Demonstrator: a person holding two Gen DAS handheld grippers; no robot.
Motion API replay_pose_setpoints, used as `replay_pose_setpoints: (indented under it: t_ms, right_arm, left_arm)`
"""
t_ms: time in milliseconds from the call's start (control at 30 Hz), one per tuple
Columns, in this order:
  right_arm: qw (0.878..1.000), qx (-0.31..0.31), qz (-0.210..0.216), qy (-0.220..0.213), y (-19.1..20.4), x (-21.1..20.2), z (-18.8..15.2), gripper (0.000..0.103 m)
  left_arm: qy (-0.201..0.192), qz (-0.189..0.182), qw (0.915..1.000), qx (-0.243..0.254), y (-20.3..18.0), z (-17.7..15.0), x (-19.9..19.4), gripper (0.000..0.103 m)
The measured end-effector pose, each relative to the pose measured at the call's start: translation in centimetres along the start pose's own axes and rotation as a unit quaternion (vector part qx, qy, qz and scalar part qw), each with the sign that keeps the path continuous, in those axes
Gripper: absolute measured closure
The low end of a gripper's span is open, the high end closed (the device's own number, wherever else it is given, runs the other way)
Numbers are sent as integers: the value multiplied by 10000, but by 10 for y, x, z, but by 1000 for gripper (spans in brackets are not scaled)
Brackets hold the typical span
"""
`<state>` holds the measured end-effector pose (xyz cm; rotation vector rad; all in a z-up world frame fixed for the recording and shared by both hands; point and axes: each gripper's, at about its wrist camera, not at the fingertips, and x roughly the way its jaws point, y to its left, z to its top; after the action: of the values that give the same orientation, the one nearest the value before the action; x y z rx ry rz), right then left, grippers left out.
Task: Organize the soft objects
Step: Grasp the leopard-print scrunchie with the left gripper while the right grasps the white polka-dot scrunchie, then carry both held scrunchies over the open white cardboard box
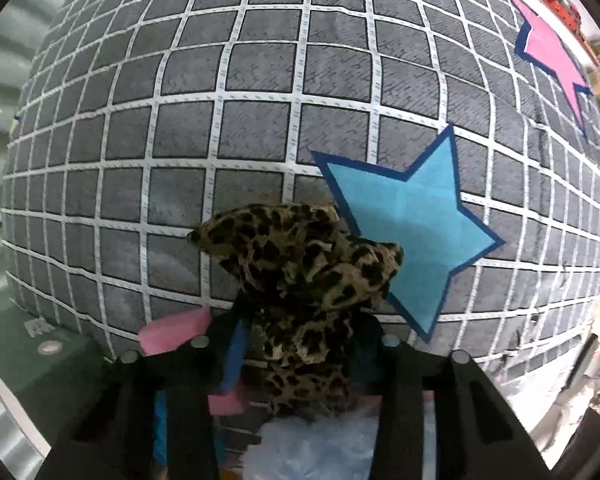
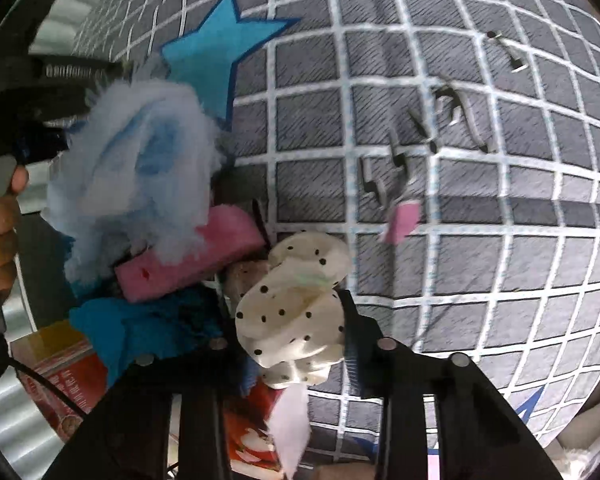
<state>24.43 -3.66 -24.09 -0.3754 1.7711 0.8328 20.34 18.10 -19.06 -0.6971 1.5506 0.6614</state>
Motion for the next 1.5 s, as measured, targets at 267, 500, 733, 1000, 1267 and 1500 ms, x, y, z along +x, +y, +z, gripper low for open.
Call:
replay_pose_setpoints:
  t_ms: [267, 500, 733, 1000, 1267, 1500]
  right_arm:
    - [9989, 96, 95, -459, -24, -40, 12, 71]
    - [9971, 57, 285, -709, -25, -87, 7, 71]
    - [9954, -89, 391, -873, -28, -133, -24, 71]
    - [9926, -495, 546, -967, -17, -162, -42, 71]
    - [9893, -937, 683, -885, 15, -164, -58, 71]
    - [9895, -937, 572, -941, 30, -164, -81, 71]
  left_arm:
    - [-762, 204, 9964, 297, 3, -20, -49, 64]
    - [-1251, 152, 9911, 431, -10, -45, -100, 64]
    - [-1561, 34, 9867, 444, -9, -81, -145, 64]
    - [-1734, -70, 9847, 180, 4, -133, -176, 64]
    - [-1783, -51, 9840, -42, 20, -186, -187, 64]
    - [-1897, -164, 9817, 77, 40, -226, -189, 64]
